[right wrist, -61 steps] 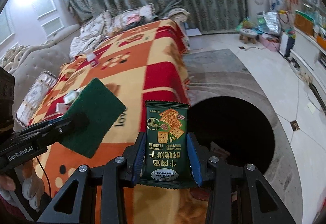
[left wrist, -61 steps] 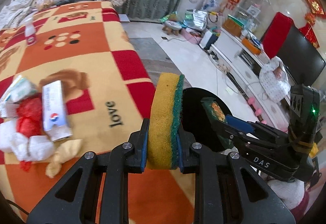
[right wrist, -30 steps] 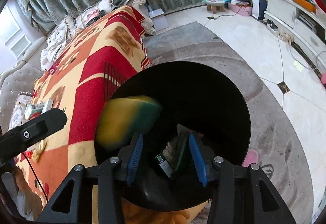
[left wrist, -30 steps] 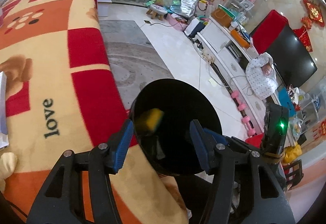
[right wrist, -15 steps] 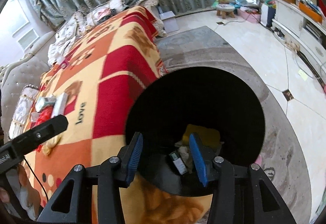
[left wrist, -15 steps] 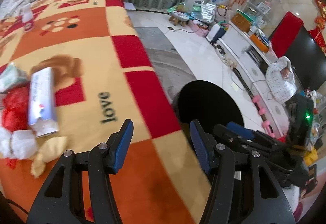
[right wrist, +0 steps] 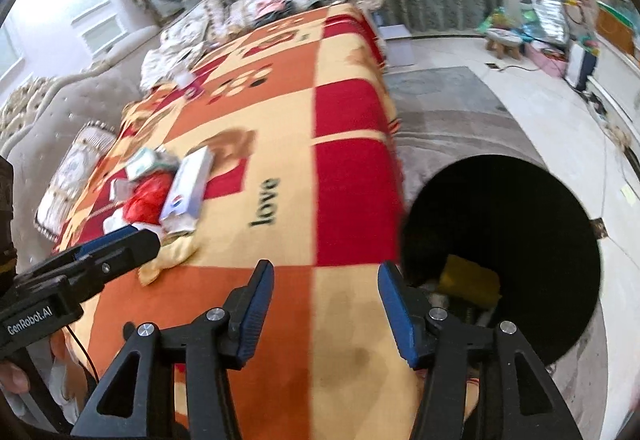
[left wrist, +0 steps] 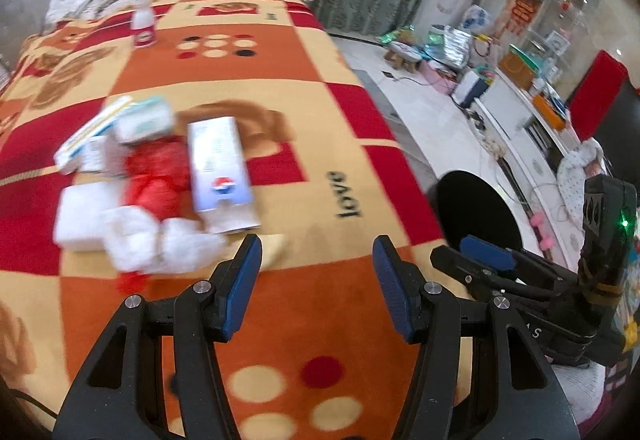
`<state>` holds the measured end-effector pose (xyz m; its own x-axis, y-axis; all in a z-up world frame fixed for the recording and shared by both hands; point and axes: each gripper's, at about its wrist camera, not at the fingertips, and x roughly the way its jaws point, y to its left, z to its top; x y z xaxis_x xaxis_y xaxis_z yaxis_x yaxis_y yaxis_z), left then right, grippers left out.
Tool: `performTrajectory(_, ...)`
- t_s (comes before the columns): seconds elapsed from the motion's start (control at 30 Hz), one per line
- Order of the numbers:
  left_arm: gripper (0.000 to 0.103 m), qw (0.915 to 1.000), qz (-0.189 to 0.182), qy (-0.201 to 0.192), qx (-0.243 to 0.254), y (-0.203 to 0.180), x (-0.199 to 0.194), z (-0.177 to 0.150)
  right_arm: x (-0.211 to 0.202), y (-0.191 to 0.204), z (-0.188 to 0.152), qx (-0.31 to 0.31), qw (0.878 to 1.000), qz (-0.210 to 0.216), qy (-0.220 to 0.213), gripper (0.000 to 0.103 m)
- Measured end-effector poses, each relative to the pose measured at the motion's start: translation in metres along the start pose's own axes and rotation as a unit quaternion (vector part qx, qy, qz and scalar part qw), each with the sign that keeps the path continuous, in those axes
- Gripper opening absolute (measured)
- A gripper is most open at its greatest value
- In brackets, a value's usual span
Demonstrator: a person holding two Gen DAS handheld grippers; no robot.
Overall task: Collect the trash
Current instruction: 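Move both tools back to the trash pile on the blanket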
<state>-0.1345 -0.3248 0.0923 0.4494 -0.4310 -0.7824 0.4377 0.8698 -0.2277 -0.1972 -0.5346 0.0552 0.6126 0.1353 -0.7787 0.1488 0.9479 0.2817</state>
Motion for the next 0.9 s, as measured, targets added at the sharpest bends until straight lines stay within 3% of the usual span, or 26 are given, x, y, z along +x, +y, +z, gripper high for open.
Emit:
performTrajectory(0.37,0.056,0.9965,0.057,-0.007,-0.061,0.099,-0.034,-0.017,0.030,0.081,0.002,-0.068,0.996,0.058,0.024,0.052)
performTrajectory(0.63,0.056,0.9892,0.101,-0.007,-0.106,0.166,-0.044,-0.031,0.055,0.148,0.006,-0.130,0.984,0.115,0.039,0.052)
performTrajectory(0.9,0.056,0.9844,0.105,-0.016,-0.140,0.207,-0.034,-0.009,0.091,0.197,0.008,-0.212,0.968,0.121,0.059,0.052)
